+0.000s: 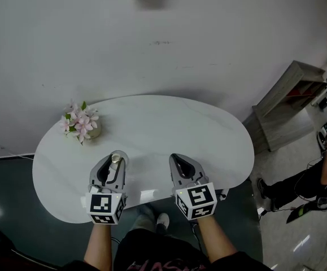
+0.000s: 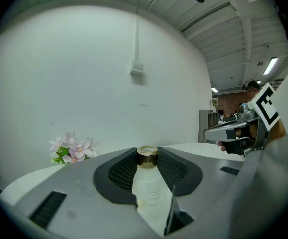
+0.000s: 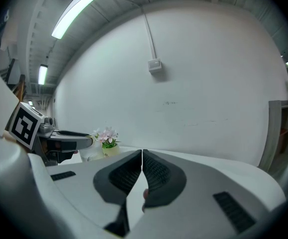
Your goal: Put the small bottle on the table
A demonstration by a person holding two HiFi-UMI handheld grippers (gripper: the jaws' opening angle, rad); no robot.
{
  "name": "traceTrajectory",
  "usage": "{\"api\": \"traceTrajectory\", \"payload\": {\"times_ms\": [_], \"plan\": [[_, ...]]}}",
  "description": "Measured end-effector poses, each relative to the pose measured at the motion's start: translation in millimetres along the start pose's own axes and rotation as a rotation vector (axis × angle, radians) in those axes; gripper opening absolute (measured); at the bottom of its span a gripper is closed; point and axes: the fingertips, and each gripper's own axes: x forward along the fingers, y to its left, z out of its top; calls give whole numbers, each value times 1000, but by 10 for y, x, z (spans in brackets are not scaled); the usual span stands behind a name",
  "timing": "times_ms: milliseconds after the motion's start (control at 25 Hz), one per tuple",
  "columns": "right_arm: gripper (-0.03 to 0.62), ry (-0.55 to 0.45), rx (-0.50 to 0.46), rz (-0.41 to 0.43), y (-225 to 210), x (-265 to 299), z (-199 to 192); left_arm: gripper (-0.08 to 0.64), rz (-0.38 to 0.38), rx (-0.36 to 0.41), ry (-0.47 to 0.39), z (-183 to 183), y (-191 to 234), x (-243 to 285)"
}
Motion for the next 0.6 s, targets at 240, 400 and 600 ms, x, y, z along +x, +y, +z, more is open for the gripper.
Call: {"api": "traceTrajectory", "payload": {"times_ms": [240,400,600], "plan": [[67,8,2,-4,-3,80,-12,130,-8,-20,3,-47,39,125],[67,20,2,8,-3,165,-45,130,-4,-27,14,-112,81,211],[67,19,8,23,-5,295,-96,130,6,-38,23,-214,144,315]]}}
